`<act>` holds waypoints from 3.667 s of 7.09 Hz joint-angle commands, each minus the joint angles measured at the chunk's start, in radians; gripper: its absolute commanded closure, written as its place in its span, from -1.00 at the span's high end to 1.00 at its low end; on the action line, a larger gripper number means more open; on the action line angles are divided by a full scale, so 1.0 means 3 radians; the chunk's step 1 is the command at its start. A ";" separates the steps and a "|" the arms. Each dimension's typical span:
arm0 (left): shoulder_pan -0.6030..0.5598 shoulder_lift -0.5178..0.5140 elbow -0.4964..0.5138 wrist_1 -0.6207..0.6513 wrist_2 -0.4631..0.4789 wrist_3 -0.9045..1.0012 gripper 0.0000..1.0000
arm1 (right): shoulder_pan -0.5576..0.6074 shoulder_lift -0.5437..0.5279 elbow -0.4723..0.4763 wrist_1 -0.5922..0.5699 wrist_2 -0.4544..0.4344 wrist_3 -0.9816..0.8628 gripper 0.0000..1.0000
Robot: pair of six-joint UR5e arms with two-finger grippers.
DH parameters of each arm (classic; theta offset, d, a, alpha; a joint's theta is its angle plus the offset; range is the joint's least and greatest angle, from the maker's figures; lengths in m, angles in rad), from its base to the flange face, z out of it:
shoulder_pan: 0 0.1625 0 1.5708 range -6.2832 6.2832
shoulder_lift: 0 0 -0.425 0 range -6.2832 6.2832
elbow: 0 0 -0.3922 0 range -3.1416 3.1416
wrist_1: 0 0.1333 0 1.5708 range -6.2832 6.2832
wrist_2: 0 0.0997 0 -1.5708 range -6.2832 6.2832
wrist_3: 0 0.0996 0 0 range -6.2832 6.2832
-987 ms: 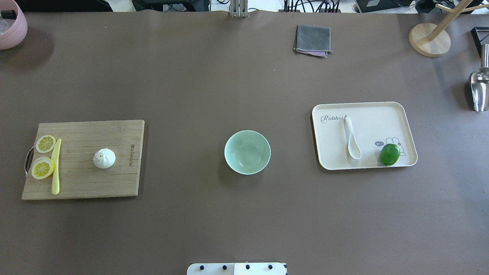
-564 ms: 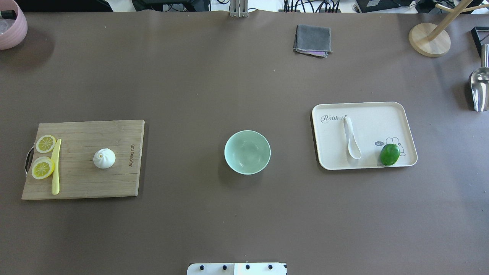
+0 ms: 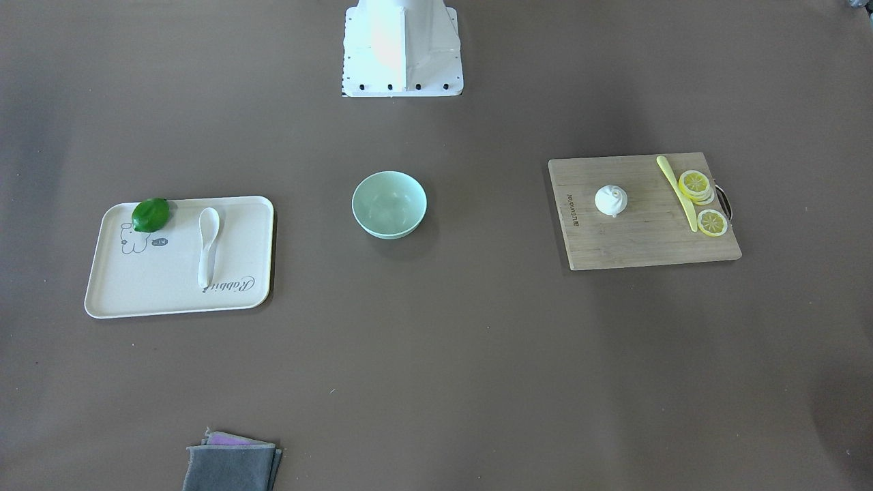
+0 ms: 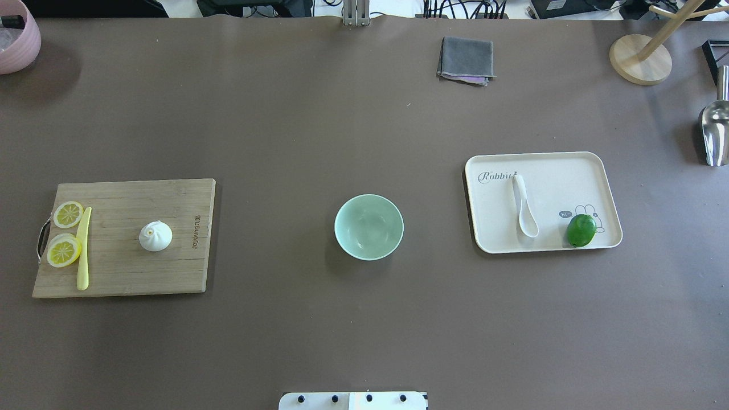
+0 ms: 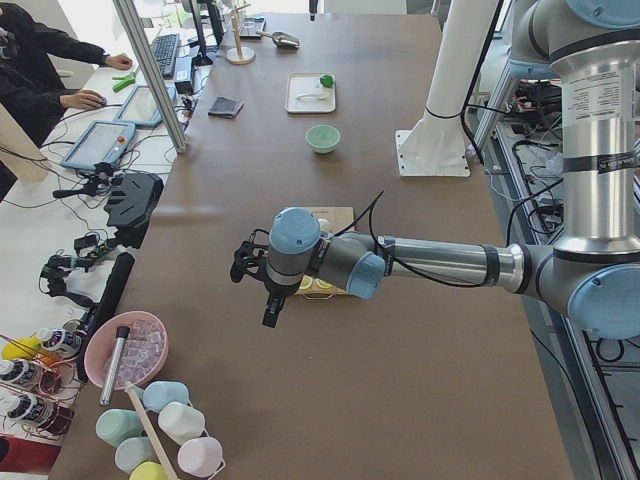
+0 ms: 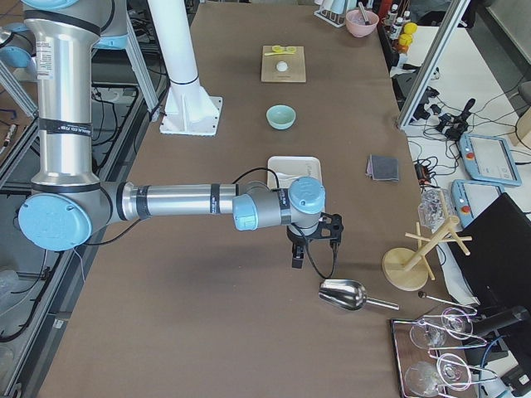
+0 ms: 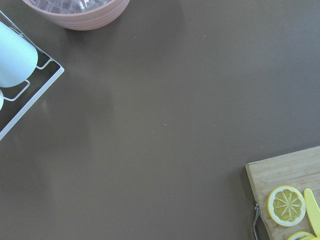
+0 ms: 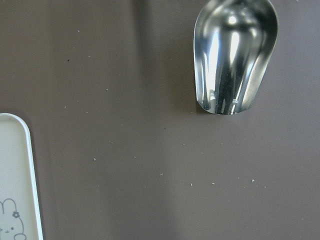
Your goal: Put spoon and bun in bowl
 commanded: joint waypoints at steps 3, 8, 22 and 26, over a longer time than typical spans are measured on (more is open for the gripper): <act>0.0000 -0.0029 0.0006 0.0004 0.0045 -0.0004 0.98 | 0.0001 0.0013 0.0010 0.0000 0.0020 -0.0004 1.00; 0.0005 -0.0024 0.0006 0.0004 0.0116 -0.0004 0.98 | 0.0001 0.0018 0.0015 0.0000 0.0010 -0.0009 1.00; 0.1355 -0.0715 0.0101 -0.1347 0.0848 -0.1625 0.98 | -0.0485 0.0259 -0.0031 0.0895 -0.0107 0.0425 1.00; 0.1901 -0.0756 0.0182 -0.1529 0.1495 -0.2131 0.96 | -0.0490 0.0259 -0.0067 0.0895 -0.0112 0.0431 1.00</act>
